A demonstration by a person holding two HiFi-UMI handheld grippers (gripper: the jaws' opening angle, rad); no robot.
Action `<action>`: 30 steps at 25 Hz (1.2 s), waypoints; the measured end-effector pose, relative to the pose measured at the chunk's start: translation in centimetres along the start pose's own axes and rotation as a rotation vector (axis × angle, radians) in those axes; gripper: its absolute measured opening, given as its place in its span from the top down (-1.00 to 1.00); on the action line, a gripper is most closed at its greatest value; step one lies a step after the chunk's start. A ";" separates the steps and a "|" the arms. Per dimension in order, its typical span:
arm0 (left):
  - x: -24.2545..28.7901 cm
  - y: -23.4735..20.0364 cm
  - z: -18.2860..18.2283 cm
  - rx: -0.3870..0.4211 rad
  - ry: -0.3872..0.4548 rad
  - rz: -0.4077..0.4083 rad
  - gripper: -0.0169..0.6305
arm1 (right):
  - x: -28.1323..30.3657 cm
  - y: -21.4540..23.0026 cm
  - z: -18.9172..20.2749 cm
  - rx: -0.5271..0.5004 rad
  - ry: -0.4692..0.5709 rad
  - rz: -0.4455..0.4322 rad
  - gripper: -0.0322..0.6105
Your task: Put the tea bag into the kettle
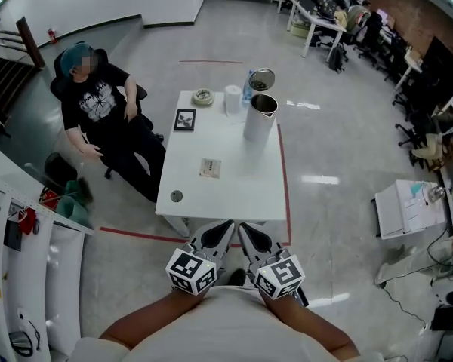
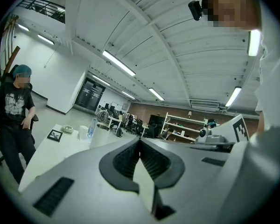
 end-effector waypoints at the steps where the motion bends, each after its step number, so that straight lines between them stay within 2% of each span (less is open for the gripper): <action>1: 0.9 0.1 0.0 -0.002 0.000 -0.011 0.91 | 0.0 1.1 -0.1 0.005 -0.006 -0.005 0.87; 6: 4.7 1.2 0.0 0.009 0.019 -0.057 0.91 | -0.3 5.6 -0.1 0.034 -0.027 -0.039 0.87; 12: 7.4 0.5 0.1 0.007 0.011 -0.108 0.91 | 0.1 8.5 0.5 0.076 -0.046 -0.064 0.87; 18: 9.5 -0.9 0.2 -0.039 -0.015 -0.104 0.91 | 1.6 10.8 0.8 0.077 -0.060 -0.049 0.87; 26: 13.6 -5.5 -0.7 -0.057 -0.047 -0.070 0.91 | 6.0 13.6 0.6 0.040 -0.091 -0.010 0.87; 30: 15.9 -9.2 -1.5 -0.054 -0.077 -0.067 0.91 | 9.7 15.7 0.8 0.066 -0.100 0.012 0.87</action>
Point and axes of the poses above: the fingertips, and each gripper's own axes: x forward along the fingers, y to its right, z out of its underside, the point moved 7 cm from there along -x, backward along the fingers, and after that the axes turned 10 degrees about -z, right-handed, at the moved point
